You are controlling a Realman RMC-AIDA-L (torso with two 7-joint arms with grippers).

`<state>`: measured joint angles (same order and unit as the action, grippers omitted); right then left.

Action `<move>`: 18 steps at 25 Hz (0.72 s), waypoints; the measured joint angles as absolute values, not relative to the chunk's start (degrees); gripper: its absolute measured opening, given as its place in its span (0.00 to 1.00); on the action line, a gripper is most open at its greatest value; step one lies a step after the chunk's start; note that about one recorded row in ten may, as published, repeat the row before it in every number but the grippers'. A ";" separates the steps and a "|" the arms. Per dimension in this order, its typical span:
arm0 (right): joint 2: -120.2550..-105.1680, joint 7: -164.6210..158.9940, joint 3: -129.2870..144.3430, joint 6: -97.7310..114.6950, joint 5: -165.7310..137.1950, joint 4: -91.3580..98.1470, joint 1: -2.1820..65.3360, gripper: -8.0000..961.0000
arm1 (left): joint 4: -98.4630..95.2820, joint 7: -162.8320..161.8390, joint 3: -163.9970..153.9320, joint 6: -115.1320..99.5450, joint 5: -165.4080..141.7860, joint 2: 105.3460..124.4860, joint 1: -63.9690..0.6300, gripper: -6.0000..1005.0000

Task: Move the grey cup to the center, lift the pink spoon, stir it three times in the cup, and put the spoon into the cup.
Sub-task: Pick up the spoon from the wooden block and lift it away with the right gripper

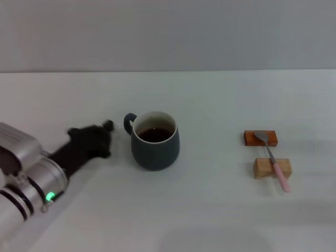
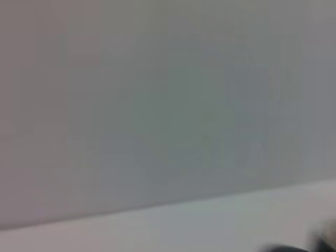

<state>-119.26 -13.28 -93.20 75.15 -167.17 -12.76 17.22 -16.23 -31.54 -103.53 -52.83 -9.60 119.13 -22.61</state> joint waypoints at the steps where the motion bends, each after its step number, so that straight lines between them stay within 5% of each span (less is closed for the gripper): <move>1: -119.26 -13.27 -93.20 75.15 -167.17 -12.76 17.22 0.70 | -16.23 -31.55 -103.53 -52.83 -9.60 119.13 -22.61 0.01; 18: -119.71 -18.71 -76.49 71.60 -163.02 -29.85 1.23 0.70 | -15.22 -22.03 -83.64 -51.06 -2.52 118.14 -23.77 0.01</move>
